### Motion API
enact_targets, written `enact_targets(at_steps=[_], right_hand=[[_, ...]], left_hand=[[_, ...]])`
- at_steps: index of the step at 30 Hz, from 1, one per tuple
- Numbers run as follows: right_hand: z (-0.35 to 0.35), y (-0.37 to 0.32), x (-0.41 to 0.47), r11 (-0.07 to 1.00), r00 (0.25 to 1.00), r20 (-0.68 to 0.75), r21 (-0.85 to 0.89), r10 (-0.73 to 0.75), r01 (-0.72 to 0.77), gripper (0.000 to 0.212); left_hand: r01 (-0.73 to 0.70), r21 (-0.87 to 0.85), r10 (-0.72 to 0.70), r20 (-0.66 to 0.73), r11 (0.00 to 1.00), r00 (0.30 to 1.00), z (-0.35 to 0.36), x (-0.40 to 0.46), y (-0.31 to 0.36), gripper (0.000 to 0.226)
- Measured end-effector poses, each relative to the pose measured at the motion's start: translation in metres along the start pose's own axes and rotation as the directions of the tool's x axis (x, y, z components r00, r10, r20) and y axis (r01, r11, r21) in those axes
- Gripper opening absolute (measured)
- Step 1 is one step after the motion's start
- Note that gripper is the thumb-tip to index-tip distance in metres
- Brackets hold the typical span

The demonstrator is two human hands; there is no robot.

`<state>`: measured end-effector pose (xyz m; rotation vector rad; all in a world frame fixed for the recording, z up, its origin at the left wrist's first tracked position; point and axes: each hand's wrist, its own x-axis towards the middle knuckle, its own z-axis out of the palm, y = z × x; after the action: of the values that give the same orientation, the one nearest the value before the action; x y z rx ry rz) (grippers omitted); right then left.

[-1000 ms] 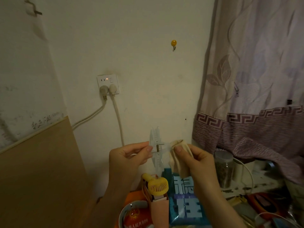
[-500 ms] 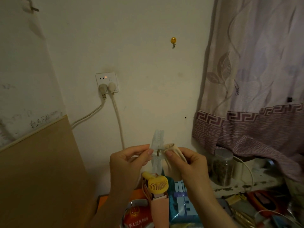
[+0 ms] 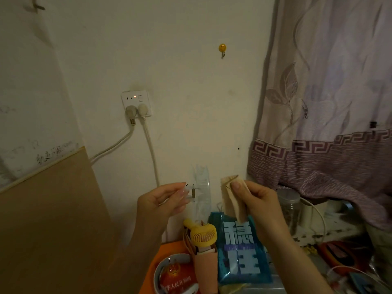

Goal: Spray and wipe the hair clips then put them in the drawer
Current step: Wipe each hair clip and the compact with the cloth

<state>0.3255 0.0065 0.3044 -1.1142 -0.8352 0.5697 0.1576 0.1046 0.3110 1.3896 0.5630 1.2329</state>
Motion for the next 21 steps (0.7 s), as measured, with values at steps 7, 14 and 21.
enact_targets(at_steps=[7,14,21], right_hand=[[0.011,0.001,0.009,0.978,0.988,0.126,0.174,0.094,-0.115,0.029],[0.016,0.003,0.003,0.917,0.946,0.298,0.328,0.129,-0.229,0.033],[0.015,0.009,0.004,0.906,0.905,0.385,0.294,0.18,-0.305,0.038]], left_hand=[[0.038,0.009,-0.039,0.055,0.999,0.998,0.008,-0.001,0.001,0.019],[0.054,0.006,-0.054,0.099,0.999,0.994,0.009,0.001,0.0,0.017],[0.054,0.0,-0.054,0.145,0.999,0.988,0.007,0.003,-0.003,0.014]])
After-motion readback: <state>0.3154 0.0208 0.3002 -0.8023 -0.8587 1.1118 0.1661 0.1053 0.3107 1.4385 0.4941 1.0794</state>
